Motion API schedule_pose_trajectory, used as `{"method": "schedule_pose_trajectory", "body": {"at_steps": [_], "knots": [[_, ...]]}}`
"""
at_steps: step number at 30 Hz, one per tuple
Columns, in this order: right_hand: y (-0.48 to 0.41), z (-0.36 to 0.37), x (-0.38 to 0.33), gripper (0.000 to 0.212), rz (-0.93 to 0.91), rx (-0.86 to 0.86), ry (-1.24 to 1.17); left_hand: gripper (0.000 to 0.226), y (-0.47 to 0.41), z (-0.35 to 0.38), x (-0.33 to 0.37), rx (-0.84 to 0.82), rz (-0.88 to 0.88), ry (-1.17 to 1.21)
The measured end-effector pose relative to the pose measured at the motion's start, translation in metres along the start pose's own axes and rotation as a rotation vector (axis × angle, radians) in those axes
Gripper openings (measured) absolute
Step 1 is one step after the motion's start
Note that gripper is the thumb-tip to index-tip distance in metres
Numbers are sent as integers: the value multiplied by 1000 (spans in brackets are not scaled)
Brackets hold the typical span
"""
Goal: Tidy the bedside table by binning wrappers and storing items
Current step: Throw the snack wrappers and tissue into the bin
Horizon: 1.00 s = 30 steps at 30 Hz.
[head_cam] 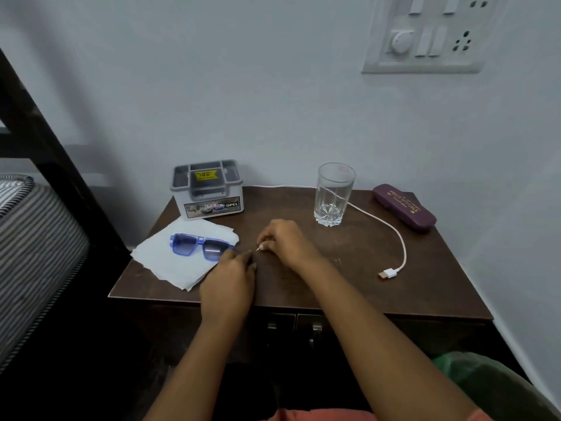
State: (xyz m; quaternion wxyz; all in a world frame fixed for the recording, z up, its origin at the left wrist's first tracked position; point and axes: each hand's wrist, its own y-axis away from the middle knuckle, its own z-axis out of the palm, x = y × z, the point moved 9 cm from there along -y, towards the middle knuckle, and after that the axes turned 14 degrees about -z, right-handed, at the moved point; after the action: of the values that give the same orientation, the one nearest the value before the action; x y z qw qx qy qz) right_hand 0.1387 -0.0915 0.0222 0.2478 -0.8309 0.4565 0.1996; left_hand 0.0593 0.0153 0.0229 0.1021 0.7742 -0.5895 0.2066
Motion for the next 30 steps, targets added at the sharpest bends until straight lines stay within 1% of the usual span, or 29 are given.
{"method": "schedule_pose_trajectory", "body": {"at_steps": [3,5,7,9,11,12,13,14,16,17,18,19,23,26,28,30], "knots": [[-3,3,-8,7,-81,-72,113,23,0,0,-2,7,-16,25],[-3,7,-15,10,-163,-108,206,22,0,0,-3,20,-22,27],[0,10,-17,13,-217,-108,256,22,0,-1,-2,30,-24,39],[5,11,-12,10,-223,-59,194,23,1,-2,-2,26,-40,59],[14,5,-4,5,-166,36,36,24,0,-1,-5,18,-61,96],[21,-1,0,4,-133,89,-42,26,0,-1,-5,9,-71,138],[29,-7,2,4,-101,138,-113,27,-1,1,-6,-31,-93,237],[40,-13,2,5,-74,182,-176,29,-1,7,-6,-117,-143,419],[67,-28,0,10,-36,270,-262,27,11,22,7,-398,-269,875],[83,-36,-2,12,-22,313,-290,25,21,27,19,-522,-311,1040],[101,-47,-2,13,-5,355,-310,25,35,29,35,-618,-322,1134],[122,-58,0,13,16,395,-327,26,49,30,53,-697,-304,1178],[225,-99,21,8,151,520,-378,30,123,56,122,-971,-223,1181],[322,-116,49,9,337,592,-355,35,191,100,171,-1215,-229,1068],[387,-125,66,8,470,619,-262,39,242,135,198,-1385,-244,947],[440,-132,81,12,582,590,-99,46,288,166,217,-1525,-264,814]]}}
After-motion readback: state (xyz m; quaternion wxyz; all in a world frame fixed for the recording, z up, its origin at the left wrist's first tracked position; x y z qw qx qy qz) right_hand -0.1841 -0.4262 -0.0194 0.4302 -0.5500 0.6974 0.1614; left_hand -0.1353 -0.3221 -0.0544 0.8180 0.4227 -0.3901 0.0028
